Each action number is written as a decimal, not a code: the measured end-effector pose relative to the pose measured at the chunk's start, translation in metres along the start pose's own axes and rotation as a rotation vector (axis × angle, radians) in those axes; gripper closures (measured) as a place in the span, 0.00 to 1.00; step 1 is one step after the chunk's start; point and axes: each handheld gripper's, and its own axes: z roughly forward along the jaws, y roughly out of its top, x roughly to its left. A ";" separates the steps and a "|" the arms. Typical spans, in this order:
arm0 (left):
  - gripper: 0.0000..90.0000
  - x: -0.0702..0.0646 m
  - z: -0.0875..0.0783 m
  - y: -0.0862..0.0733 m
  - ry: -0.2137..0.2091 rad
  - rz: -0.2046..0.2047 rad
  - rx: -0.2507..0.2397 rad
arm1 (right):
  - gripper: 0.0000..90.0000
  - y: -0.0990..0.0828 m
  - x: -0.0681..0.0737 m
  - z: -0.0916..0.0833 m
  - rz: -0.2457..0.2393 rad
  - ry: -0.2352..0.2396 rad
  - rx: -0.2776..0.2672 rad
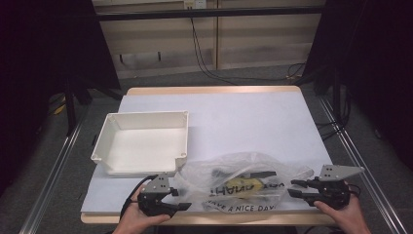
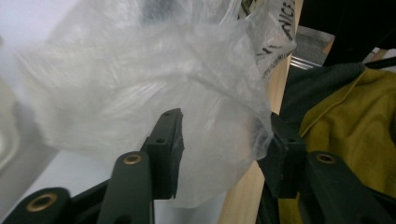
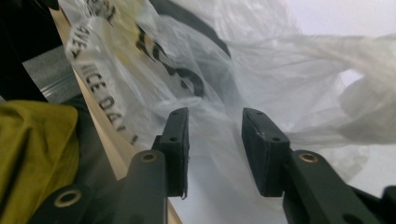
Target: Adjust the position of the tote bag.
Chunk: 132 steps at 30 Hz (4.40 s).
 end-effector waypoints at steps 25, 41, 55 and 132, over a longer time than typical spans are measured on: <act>0.95 -0.028 -0.011 0.070 0.001 0.132 -0.112 | 1.00 0.048 0.006 0.012 -0.088 0.051 -0.025; 0.85 -0.016 -0.035 0.032 0.049 0.036 -0.073 | 1.00 0.062 -0.001 0.030 -0.109 0.024 0.002; 1.00 -0.028 -0.036 0.068 0.043 0.099 -0.134 | 1.00 0.073 -0.007 0.038 -0.124 0.007 0.008; 1.00 0.025 0.057 0.043 0.161 0.215 0.441 | 1.00 0.018 -0.022 0.040 -0.244 -0.206 0.437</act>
